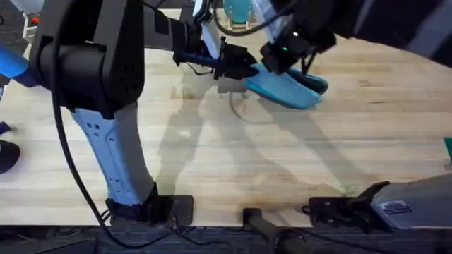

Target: Unzip the bag, pick up the pens from the table one at a time and place them inside, then zip the bag closed.

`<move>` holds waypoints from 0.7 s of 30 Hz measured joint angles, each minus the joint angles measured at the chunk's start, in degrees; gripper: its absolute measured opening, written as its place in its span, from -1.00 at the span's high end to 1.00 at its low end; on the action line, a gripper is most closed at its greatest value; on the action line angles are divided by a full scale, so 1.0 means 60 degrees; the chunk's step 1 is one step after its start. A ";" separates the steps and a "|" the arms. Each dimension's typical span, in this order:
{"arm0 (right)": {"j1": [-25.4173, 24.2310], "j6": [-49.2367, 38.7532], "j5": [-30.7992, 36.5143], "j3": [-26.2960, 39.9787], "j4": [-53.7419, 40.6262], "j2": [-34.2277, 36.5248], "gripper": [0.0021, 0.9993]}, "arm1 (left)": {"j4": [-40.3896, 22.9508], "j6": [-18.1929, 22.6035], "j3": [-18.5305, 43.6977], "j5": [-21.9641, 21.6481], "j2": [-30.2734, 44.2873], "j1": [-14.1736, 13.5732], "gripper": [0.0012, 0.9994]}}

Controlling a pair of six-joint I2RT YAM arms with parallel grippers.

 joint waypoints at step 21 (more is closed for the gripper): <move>-0.1106 0.0229 0.0097 -0.3480 0.0962 -0.2709 0.93 | -0.0302 0.0000 -0.0003 -0.0100 0.0000 0.0044 0.92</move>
